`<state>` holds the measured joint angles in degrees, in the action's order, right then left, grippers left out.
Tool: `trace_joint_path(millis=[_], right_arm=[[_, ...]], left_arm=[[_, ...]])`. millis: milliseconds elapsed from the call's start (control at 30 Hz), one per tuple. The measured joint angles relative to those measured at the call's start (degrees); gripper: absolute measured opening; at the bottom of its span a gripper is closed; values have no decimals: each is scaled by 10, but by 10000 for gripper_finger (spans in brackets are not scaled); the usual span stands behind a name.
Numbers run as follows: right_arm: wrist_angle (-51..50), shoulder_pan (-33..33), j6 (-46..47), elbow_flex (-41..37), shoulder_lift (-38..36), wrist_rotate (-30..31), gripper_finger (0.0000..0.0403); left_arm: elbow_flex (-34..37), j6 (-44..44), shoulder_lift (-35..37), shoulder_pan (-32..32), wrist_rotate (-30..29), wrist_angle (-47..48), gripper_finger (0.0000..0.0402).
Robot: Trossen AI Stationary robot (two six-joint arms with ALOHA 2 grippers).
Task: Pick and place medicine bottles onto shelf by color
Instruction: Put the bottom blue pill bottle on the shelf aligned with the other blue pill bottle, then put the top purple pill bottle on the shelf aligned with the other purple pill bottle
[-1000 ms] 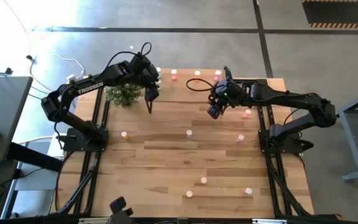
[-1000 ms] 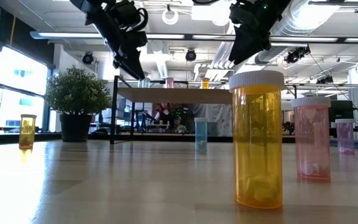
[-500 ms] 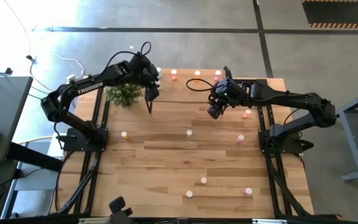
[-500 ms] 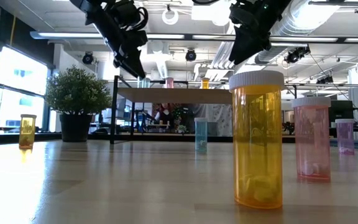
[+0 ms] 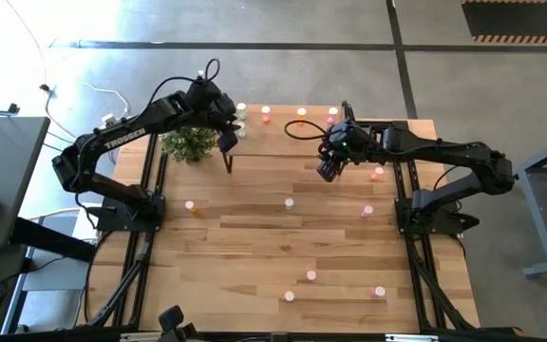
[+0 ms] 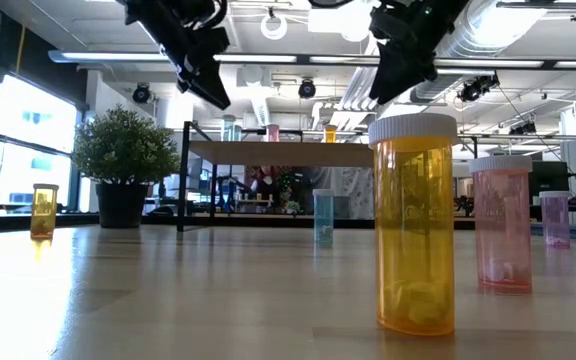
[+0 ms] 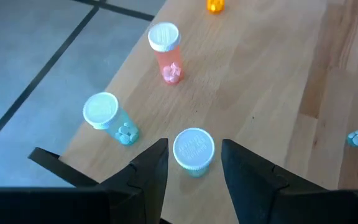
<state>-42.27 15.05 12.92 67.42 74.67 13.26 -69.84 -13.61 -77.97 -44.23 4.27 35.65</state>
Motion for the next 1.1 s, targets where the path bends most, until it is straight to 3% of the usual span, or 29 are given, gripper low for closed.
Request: trace_joint_path(millis=[267,533,1100], right_arm=[[-30,-22,-6,0,0,-1,163],[-32,-89,5,-16,-1,-2,163],[13,-300,278,-127,-2,21,163]], left_arm=[[0,10,38,14,5,41,141],[11,11,55,97,41,66,141],[151,125,117,333,36,-29,140]])
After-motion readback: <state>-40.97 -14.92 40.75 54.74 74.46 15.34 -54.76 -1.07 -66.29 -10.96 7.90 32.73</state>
